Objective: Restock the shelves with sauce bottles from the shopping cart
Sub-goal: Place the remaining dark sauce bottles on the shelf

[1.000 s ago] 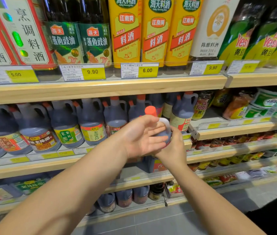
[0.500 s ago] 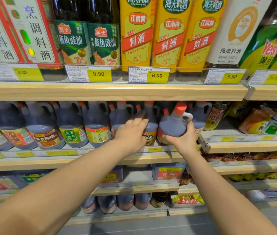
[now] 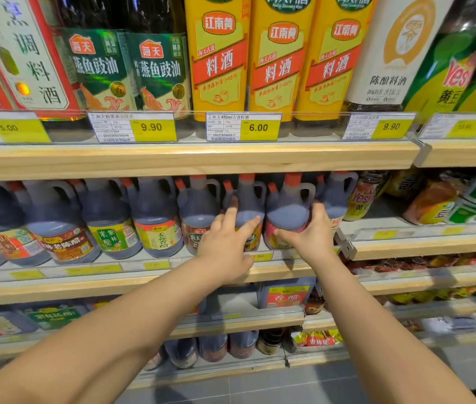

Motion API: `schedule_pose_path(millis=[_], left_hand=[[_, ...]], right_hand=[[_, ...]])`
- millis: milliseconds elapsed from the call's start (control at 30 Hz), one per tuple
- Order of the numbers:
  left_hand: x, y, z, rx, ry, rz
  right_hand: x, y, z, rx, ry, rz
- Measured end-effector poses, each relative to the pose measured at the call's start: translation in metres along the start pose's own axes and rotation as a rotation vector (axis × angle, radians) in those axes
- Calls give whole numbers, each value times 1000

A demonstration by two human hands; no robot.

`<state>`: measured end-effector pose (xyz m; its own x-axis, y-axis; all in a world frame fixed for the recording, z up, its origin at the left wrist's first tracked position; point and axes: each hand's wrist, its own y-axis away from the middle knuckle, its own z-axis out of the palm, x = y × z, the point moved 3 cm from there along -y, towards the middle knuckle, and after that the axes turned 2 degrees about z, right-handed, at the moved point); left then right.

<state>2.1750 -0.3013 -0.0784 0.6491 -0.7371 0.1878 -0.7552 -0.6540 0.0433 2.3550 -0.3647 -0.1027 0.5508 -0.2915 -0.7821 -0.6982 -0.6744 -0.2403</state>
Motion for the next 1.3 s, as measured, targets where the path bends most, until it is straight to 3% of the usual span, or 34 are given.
schedule_pose_path(millis=[200, 433, 567, 667, 800, 1300], left_hand=[[2, 2, 8, 40, 77, -32], [0, 4, -1, 85, 71, -32], [2, 3, -11, 219, -145, 6], [1, -2, -16, 247, -291, 22], [2, -5, -13, 256, -299, 3], [-2, -20, 9, 268, -319, -13]], right_hand=[[0, 3, 4, 19, 184, -12], [4, 13, 8, 180, 316, -45], [-9, 22, 6, 329, 483, -296], [-21, 16, 14, 272, 638, -309], [-20, 9, 18, 230, 704, -318], [28, 5, -15, 190, 678, -592]])
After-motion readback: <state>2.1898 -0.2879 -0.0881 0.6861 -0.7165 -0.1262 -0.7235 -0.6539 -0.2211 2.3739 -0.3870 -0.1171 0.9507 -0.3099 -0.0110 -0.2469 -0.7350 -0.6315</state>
